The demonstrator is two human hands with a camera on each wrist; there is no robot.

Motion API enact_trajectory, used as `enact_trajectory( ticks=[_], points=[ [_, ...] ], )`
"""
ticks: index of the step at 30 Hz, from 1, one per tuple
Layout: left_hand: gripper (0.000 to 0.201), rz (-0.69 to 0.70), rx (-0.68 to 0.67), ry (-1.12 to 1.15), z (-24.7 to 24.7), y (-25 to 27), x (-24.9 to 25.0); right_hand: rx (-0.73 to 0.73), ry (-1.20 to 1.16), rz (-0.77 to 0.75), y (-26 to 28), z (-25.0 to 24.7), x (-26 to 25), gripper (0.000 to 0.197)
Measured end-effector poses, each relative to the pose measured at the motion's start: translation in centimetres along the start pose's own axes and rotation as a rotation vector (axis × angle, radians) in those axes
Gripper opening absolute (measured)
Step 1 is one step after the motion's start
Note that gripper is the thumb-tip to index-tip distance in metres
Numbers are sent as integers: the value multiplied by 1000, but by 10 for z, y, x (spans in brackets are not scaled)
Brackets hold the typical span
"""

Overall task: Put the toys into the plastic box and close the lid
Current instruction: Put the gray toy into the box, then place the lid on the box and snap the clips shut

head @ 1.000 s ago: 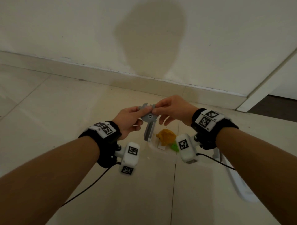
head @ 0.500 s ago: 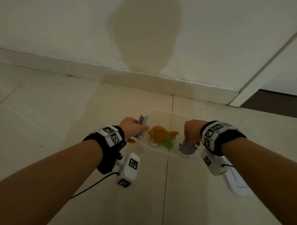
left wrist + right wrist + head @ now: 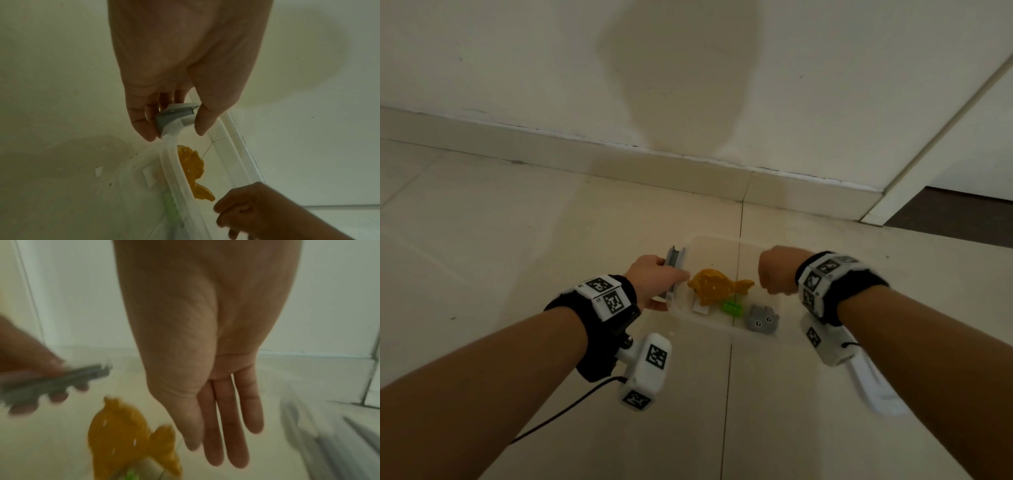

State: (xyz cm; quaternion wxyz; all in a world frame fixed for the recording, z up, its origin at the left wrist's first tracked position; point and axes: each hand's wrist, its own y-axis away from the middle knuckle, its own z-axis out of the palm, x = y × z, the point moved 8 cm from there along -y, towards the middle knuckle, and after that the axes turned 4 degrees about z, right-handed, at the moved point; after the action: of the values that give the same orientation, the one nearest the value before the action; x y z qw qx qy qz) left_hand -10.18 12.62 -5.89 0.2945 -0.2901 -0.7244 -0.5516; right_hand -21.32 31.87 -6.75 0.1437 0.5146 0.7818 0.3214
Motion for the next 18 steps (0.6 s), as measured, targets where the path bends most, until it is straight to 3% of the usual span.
enact_trajectory(
  ticks=[5,10,12,14,18],
  points=[
    [30,-13,-3,11,5,-3,0,260,-603,-31,21,-56,41,21],
    [29,-18,-6,24,8,-6,-1,497,-940,149,37,-57,118,21],
    [30,-12,7,28,8,-9,-1,558,-903,265,44,-44,151,25],
    [33,-5,21,42,7,-11,-1,549,-708,380,46,-25,178,29],
    [42,4,64,111,7,-16,-2,248,-296,510,38,39,201,30]
  ],
)
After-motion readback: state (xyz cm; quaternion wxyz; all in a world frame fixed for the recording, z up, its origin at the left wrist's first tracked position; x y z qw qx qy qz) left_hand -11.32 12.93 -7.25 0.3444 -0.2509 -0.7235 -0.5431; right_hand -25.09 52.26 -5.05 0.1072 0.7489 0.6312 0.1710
